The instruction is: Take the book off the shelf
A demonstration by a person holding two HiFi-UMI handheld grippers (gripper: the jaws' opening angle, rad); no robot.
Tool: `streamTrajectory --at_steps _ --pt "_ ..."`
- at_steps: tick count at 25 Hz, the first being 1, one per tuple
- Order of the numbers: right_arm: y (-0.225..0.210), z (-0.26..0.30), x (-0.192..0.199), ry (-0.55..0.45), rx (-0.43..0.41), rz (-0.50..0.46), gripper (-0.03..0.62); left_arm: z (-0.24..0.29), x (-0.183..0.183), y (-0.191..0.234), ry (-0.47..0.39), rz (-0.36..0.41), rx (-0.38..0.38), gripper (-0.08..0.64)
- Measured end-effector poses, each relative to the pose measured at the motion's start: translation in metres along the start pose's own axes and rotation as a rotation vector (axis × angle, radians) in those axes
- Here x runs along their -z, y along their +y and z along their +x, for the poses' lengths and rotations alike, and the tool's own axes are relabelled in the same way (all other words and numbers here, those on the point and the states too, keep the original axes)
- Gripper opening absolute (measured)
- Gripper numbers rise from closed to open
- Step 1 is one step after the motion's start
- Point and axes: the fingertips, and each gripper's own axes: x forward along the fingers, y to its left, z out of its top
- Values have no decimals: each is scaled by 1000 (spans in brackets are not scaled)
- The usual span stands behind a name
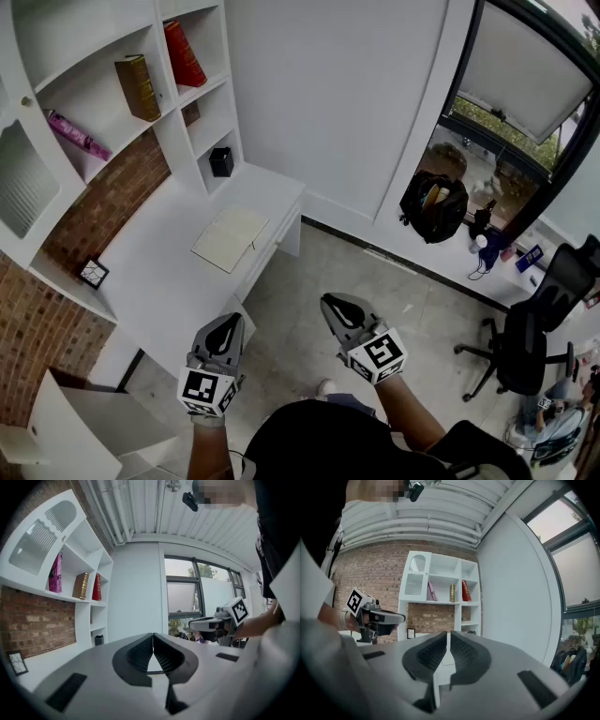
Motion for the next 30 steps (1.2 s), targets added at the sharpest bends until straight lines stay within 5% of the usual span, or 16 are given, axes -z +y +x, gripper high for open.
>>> streamTrajectory --at_steps 21,30 --pt "-118 -31 -11 -91 -88 39 35 115 -31 -57 7 70 -35 9" --pt "-146 11 -3 -79 -82 44 35 156 -21 -23 -3 59 -53 9"
